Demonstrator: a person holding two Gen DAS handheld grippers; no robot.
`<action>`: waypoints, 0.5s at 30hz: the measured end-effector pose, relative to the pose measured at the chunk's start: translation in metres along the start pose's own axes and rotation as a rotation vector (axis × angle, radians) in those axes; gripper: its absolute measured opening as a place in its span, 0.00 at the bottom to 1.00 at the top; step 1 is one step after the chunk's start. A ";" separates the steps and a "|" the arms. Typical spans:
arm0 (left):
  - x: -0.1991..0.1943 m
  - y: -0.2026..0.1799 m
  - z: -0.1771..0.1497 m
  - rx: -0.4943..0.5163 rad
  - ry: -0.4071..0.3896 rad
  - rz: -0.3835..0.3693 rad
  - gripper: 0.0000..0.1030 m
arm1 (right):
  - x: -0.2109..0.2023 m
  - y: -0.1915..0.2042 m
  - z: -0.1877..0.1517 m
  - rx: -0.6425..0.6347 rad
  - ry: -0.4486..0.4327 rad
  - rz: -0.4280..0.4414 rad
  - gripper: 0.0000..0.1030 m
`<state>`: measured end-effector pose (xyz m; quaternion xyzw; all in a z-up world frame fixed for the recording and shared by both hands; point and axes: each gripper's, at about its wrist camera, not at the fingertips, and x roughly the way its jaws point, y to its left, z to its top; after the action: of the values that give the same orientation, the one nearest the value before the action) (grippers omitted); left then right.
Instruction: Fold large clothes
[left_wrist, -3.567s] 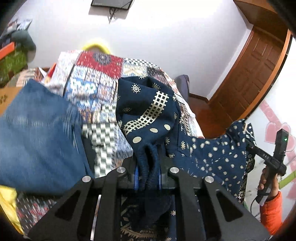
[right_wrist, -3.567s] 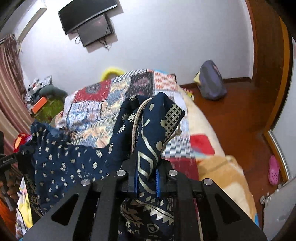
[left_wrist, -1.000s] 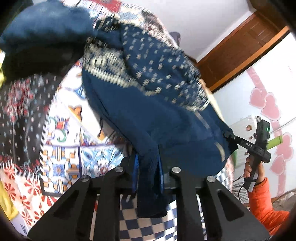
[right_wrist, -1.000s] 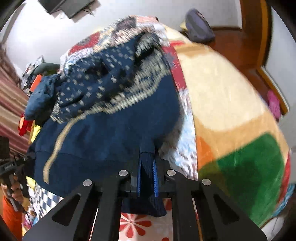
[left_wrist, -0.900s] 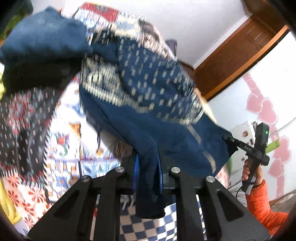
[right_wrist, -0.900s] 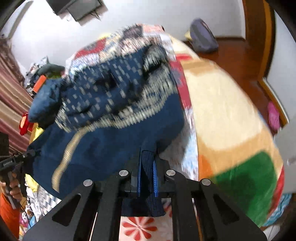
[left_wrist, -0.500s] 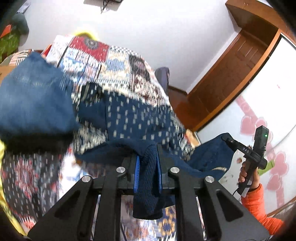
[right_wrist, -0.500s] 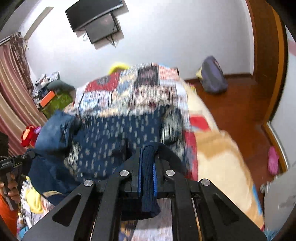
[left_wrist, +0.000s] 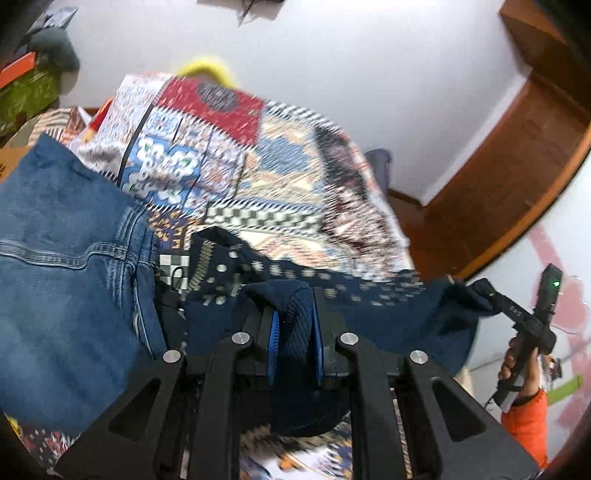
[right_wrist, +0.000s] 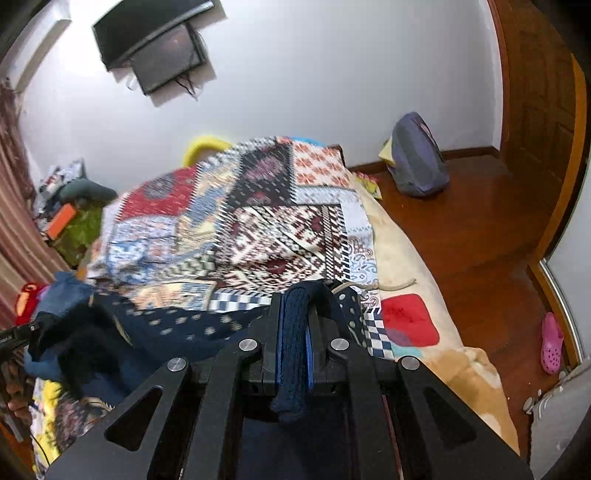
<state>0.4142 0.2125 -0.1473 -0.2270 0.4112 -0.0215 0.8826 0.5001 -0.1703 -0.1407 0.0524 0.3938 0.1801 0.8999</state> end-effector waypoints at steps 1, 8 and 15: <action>0.013 0.003 0.000 0.004 0.017 0.022 0.15 | 0.013 -0.001 -0.002 0.003 0.016 -0.010 0.08; 0.056 0.013 -0.010 0.049 0.109 0.114 0.18 | 0.053 -0.012 -0.010 0.049 0.092 -0.027 0.11; 0.030 0.001 -0.001 0.077 0.084 0.100 0.34 | 0.026 -0.012 0.007 0.058 0.087 -0.067 0.48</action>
<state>0.4337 0.2061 -0.1698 -0.1713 0.4573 -0.0027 0.8727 0.5247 -0.1720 -0.1568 0.0575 0.4394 0.1403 0.8854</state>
